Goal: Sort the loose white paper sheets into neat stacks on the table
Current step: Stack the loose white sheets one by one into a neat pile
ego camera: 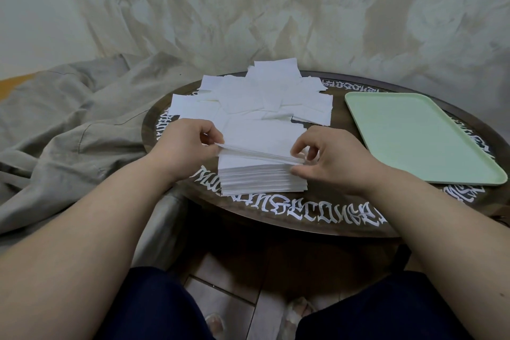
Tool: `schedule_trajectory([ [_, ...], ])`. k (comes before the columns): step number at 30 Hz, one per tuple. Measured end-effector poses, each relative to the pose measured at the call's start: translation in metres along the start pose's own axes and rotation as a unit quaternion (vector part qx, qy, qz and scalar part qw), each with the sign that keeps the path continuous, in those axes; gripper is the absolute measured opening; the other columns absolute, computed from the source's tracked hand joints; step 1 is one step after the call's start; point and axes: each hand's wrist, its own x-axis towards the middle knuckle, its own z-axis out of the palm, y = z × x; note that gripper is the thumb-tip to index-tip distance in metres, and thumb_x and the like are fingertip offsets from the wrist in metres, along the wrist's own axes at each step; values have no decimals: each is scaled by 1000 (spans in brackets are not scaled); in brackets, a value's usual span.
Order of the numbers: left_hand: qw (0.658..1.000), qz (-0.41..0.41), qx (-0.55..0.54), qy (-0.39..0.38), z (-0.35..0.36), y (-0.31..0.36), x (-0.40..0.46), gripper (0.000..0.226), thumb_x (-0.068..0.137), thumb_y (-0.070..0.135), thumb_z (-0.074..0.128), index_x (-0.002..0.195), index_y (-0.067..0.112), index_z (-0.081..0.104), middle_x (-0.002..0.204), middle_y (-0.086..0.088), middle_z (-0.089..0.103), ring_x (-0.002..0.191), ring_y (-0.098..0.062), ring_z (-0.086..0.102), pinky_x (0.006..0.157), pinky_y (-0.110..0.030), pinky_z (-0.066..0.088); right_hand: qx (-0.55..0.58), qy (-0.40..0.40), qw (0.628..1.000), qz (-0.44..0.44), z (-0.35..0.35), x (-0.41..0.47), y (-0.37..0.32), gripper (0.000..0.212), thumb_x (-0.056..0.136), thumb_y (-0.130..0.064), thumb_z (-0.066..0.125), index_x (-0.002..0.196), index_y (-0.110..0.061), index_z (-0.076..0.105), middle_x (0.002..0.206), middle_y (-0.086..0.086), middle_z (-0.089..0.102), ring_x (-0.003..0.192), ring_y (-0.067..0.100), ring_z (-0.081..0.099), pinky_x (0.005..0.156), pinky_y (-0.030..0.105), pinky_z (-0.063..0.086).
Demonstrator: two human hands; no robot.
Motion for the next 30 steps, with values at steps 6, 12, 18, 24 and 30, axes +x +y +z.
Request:
schedule_trajectory([
  [6, 1000, 3, -7, -2, -2, -2, -1, 29, 75, 5, 73, 64, 29, 63, 88, -1, 73, 84, -18, 67, 84, -36, 52, 9, 47, 999, -5, 1, 0, 0, 9, 82, -25, 70, 88, -19, 70, 84, -4, 63, 68, 8, 57, 73, 26, 46],
  [12, 1000, 1, 0, -9, 1, -4, 0, 29, 77, 7, 74, 64, 30, 62, 90, 0, 73, 85, -17, 67, 87, -31, 50, -17, 50, 999, -4, 0, 1, -4, 29, 81, -22, 70, 110, -21, 66, 80, -17, 52, 72, 6, 51, 77, 25, 43],
  [18, 999, -4, 24, -20, 5, -7, 1, 25, 80, 8, 69, 70, 31, 65, 91, 0, 73, 88, -17, 66, 89, -33, 49, -74, 20, 997, -30, 3, 3, -7, 21, 84, -21, 62, 105, -21, 65, 95, -4, 64, 78, 14, 59, 78, 33, 47],
  [24, 999, 31, -6, 33, 0, 1, 1, 13, 76, 32, 64, 86, 31, 72, 104, 17, 61, 92, -6, 60, 81, -18, 40, -15, 105, 994, 8, 6, 7, -7, 16, 90, -20, 60, 100, -14, 71, 93, 0, 71, 83, 18, 61, 80, 32, 49],
  [30, 994, 62, 88, 27, 1, 8, 3, 16, 78, 30, 75, 94, 28, 72, 103, 17, 62, 71, -6, 52, 69, -16, 35, 36, 145, 988, 27, 12, 10, -4, 17, 90, -19, 62, 103, -15, 71, 90, -6, 70, 72, 8, 54, 77, 24, 44],
])
